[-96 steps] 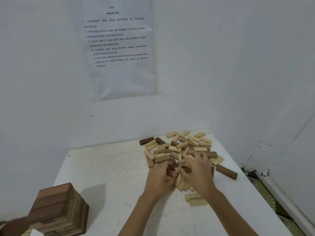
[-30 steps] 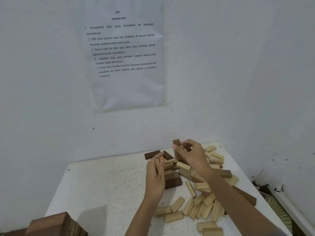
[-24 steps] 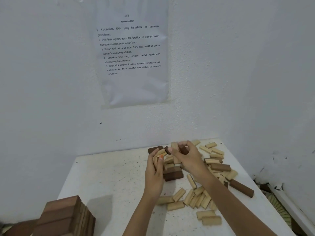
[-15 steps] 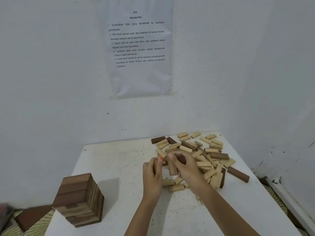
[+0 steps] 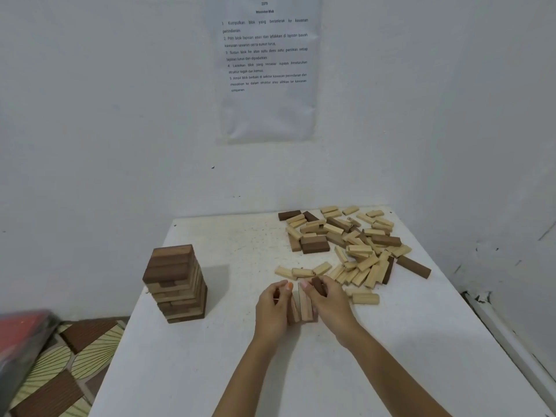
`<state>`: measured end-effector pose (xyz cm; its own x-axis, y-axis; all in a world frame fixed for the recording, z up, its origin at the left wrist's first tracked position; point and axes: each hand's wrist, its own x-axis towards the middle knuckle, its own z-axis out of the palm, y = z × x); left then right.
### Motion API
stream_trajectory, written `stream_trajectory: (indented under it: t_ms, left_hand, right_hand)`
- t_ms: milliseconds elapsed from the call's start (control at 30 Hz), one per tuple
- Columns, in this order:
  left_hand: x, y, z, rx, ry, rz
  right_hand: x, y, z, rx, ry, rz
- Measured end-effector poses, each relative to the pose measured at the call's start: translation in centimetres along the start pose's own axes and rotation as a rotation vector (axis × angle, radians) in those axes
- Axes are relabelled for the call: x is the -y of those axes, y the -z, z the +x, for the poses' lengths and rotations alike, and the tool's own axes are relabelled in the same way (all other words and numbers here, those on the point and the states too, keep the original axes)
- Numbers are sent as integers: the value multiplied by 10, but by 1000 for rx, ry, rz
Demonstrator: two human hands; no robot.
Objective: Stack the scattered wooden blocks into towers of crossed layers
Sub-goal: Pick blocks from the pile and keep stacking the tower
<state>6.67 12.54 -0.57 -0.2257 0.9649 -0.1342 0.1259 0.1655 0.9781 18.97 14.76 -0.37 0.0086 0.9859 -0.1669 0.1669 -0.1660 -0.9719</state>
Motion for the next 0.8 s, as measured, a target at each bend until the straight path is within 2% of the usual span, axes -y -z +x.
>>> stream_trajectory:
  t_ms: [233, 367, 567, 800]
  left_hand:
    - [10, 17, -24, 111, 33, 91]
    - [14, 20, -31, 112, 21, 141]
    - [25, 21, -32, 17, -84, 285]
    - [23, 35, -35, 54, -127, 163]
  right_hand:
    - [-10, -10, -26, 23, 8, -140]
    - [-9, -12, -37, 27, 17, -196]
    - [-9, -7, -31, -47, -216, -75]
    - [-16, 7, -31, -11, -181, -54]
